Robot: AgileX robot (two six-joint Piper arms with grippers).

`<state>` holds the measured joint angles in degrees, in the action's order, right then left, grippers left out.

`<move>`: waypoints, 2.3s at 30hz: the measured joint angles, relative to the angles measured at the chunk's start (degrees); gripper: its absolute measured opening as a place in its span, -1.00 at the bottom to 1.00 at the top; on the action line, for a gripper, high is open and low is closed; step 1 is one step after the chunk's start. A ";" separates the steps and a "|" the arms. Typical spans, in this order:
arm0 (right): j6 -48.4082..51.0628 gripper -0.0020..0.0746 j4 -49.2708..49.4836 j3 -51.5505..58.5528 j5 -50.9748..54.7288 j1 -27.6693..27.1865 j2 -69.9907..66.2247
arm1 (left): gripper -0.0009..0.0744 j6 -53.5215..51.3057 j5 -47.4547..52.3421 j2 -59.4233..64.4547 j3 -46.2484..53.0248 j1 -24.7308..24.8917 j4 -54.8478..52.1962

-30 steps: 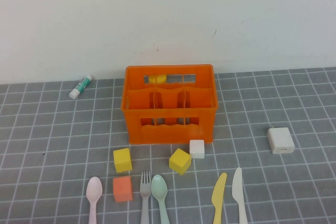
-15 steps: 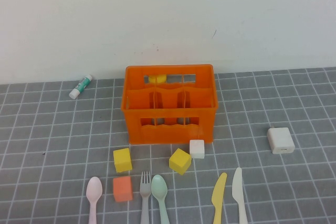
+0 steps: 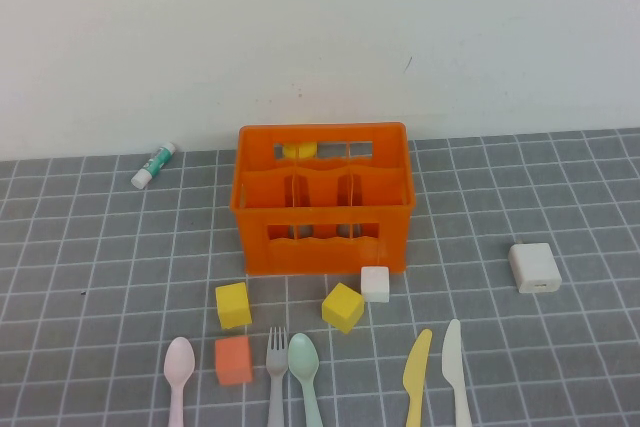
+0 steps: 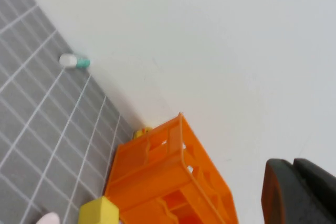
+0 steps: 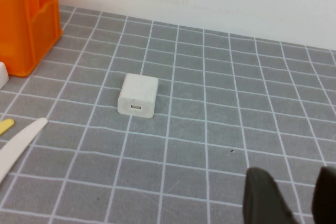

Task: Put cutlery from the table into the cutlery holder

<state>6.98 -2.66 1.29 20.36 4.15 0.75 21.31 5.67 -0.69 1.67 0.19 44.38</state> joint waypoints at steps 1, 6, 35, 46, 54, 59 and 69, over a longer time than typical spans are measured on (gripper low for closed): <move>0.00 -0.38 0.00 0.00 0.00 0.00 0.00 | -0.98 -0.55 -0.46 0.00 0.00 0.00 0.69; 0.00 -0.38 0.00 0.00 0.00 0.00 0.00 | -0.98 -1.69 -1.41 0.00 0.00 0.00 2.37; 0.00 -0.38 0.00 0.00 0.00 0.00 0.00 | -0.98 -31.04 51.55 58.54 -44.96 7.32 -34.36; 0.00 -0.38 0.00 0.00 0.00 0.00 0.00 | -0.37 -25.62 39.84 78.98 -45.31 18.15 -31.37; 0.00 -0.38 0.00 0.00 0.00 0.00 0.00 | 0.16 -14.23 29.64 89.07 -45.57 18.28 -32.85; 0.00 -0.38 0.00 0.00 0.00 0.00 0.00 | 0.11 -13.50 25.97 95.34 -45.57 18.30 -32.99; 0.00 -0.38 0.00 0.00 0.00 0.00 0.00 | 0.03 -13.03 20.05 104.66 -45.65 17.52 -33.39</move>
<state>6.98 -2.66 1.29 20.36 4.15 0.75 8.28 25.72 103.97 -43.98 17.71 10.99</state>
